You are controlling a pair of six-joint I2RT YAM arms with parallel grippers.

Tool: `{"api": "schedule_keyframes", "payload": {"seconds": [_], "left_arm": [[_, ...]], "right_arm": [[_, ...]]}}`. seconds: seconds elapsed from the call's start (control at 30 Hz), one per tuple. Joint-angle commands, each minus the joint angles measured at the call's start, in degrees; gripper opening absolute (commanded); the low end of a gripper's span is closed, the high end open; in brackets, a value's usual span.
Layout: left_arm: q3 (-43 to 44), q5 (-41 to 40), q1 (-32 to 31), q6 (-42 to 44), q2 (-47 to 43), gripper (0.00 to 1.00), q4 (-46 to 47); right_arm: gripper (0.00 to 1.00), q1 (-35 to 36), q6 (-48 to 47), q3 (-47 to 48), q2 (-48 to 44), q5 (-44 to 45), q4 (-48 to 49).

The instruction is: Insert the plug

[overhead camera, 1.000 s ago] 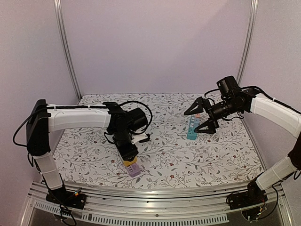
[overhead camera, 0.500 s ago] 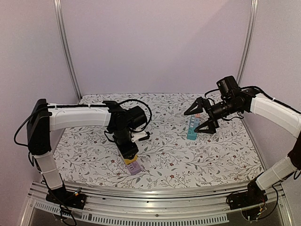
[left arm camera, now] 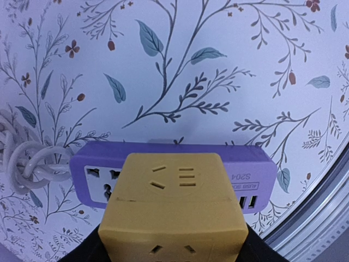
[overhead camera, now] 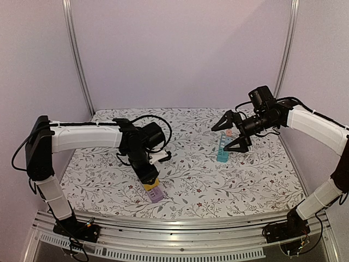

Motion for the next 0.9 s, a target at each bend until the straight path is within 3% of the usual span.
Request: {"api": "schedule_keyframes", "payload": {"seconds": [0.0, 0.3, 0.5, 0.7, 0.87], "left_arm": [[-4.9, 1.3, 0.3, -0.9, 5.1, 0.0, 3.5], [-0.7, -2.5, 0.1, 1.0, 11.3, 0.0, -0.8], [-2.2, -1.7, -0.3, 0.7, 10.8, 0.04, 0.6], [-1.5, -2.5, -0.4, -0.4, 7.5, 0.2, 0.9], [0.5, -4.4, -0.3, -1.6, 3.7, 0.44, 0.8]], "right_arm": [[0.99, 0.2, -0.3, 2.2, 1.5, 0.6, -1.8], [0.99, 0.2, -0.4, 4.0, 3.0, 0.8, -2.3], [0.99, 0.2, 0.1, 3.5, 2.9, 1.4, -1.7], [0.99, 0.2, 0.3, 3.1, 2.3, 2.0, -1.6], [0.99, 0.1, 0.6, 4.2, 2.3, 2.8, -1.5]]}}
